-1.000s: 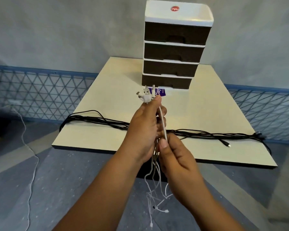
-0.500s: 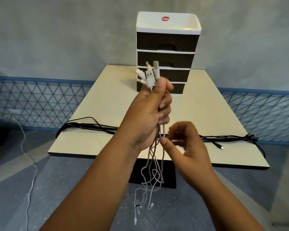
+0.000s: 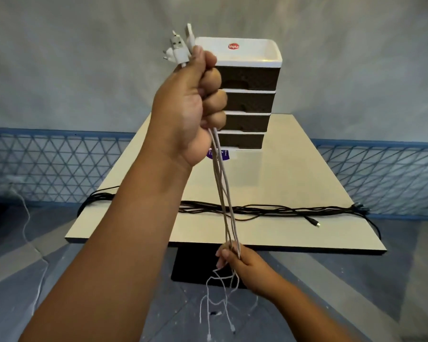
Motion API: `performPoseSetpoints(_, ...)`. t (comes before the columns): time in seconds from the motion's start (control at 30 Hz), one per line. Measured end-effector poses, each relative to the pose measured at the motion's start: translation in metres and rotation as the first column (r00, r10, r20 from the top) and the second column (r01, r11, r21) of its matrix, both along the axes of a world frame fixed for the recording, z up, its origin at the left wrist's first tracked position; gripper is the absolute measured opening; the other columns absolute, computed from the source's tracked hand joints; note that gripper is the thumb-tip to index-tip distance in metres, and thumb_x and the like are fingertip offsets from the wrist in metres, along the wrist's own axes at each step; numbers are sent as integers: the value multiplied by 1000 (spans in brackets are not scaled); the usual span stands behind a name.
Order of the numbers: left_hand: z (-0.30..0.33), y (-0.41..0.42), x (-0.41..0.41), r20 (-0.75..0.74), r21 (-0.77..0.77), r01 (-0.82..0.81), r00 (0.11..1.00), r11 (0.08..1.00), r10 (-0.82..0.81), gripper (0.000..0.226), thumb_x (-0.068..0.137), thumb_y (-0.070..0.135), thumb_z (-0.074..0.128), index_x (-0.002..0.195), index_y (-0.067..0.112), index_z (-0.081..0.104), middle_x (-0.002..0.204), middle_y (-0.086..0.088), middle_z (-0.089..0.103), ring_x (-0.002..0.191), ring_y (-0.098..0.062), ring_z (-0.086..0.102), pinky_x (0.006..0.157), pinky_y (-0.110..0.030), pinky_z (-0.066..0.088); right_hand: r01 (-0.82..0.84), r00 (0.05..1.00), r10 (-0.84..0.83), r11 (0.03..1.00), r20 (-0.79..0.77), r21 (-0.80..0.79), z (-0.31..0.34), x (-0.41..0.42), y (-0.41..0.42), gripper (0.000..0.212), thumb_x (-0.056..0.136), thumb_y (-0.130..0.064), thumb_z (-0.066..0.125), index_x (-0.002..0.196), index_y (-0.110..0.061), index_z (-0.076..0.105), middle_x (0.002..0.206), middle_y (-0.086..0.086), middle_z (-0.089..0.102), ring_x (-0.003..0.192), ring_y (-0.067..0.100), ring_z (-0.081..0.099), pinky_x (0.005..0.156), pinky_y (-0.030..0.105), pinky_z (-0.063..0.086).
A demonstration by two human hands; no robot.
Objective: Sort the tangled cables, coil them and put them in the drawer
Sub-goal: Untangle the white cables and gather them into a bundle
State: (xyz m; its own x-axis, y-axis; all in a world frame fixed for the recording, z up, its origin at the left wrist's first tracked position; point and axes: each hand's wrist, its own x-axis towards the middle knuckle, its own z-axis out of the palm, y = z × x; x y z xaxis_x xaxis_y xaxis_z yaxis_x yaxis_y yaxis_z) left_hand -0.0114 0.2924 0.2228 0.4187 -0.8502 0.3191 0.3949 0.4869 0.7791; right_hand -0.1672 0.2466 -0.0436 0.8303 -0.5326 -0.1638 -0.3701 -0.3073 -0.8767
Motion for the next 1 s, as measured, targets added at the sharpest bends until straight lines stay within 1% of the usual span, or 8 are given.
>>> performPoseSetpoints(0.1, -1, 1, 8, -87, -8, -48, 995, 999, 47, 32, 107, 32, 34, 84, 19, 52, 53, 10, 32, 42, -3, 20, 35, -16, 20, -7, 998, 5, 1000, -55, -25, 7, -9, -6, 21, 95, -38, 58, 116, -39, 57, 113, -10, 64, 108, 3, 60, 99, 42, 50)
performPoseSetpoints(0.23, -3, -3, 5, -49, 9, -86, 995, 996, 86, 32, 107, 31, 34, 86, 17, 53, 56, 8, 33, 45, -4, 21, 37, -17, 20, 97, 936, -86, 995, 340, -13, 65, 7, -4, 39, 78, -43, 73, 113, -34, 55, 112, -9, 65, 110, 9, 62, 100, 34, 49)
performPoseSetpoints(0.37, 0, -7, -1, -36, -13, -57, 998, 998, 57, 32, 107, 30, 34, 86, 16, 52, 55, 9, 34, 45, -4, 22, 37, -17, 21, 129, 837, -161, 987, 522, 97, 98, 30, 1, 21, 88, -26, 69, 100, -25, 51, 80, 4, 62, 76, 15, 65, 77, 32, 55)
performPoseSetpoints(0.6, 36, 1, 26, 3, -108, -147, 989, 983, 148, 43, 106, 16, 32, 63, 16, 38, 48, 10, 33, 41, -4, 24, 38, -18, 24, 132, 988, -136, 989, 76, 60, -8, 2, 11, 48, 85, -69, 53, 67, -25, 45, 64, -7, 43, 58, 7, 40, 61, 36, 38)
performPoseSetpoints(0.7, 35, -1, 29, 1, -100, -160, 987, 982, 161, 43, 106, 17, 33, 63, 16, 39, 48, 10, 34, 40, -3, 25, 38, -18, 24, -22, 973, 46, 994, -228, 110, -26, -12, 9, 33, 89, -50, 65, 104, -21, 61, 104, -3, 60, 89, 4, 54, 85, 34, 48)
performPoseSetpoints(0.87, 18, -6, 23, -26, -48, -122, 992, 991, 120, 30, 107, 29, 34, 86, 15, 51, 53, 9, 36, 43, -4, 24, 38, -19, 22, -120, 854, 43, 986, -519, -117, 48, -15, -17, 96, 71, -54, 81, 149, -24, 35, 146, -2, 49, 125, 16, 54, 103, 32, 46)
performPoseSetpoints(0.93, 14, -8, 16, -11, -11, -107, 994, 994, 107, 29, 107, 29, 35, 86, 15, 51, 54, 9, 34, 44, -4, 22, 37, -19, 20, -118, 907, 3, 962, -420, -248, 92, -12, -22, 91, 67, -59, 80, 144, -29, 40, 141, -7, 52, 116, 12, 59, 100, 33, 49)
performPoseSetpoints(1.0, 12, -9, 6, -8, 11, -67, 998, 998, 67, 29, 107, 29, 35, 87, 15, 50, 54, 9, 33, 44, -4, 20, 37, -18, 19, 56, 998, -58, 982, -6, -181, 135, -3, -15, 78, 63, -61, 77, 130, -32, 49, 130, -11, 58, 104, 6, 64, 93, 35, 54)
